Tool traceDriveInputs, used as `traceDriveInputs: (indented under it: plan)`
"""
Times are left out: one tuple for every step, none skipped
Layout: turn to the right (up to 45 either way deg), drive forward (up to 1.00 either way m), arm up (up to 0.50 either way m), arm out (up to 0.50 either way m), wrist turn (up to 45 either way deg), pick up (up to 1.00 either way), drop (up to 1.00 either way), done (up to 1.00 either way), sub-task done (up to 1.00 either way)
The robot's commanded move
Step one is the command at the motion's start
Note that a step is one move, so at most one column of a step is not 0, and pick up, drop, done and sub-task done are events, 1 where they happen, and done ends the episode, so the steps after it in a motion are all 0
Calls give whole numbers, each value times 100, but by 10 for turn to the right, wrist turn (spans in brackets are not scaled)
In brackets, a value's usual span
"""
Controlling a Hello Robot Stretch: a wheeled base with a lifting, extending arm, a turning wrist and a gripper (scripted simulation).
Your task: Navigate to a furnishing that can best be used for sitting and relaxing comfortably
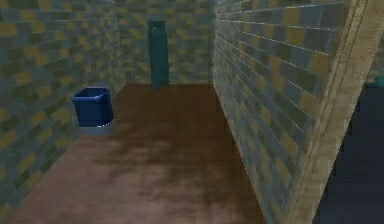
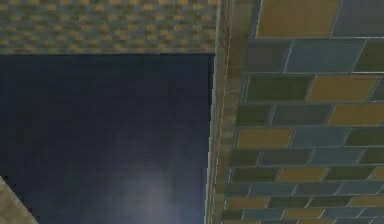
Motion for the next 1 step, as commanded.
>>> traceDriveInputs:
  plan:
    - [-90,0,0,0,0,0,0,0,0]
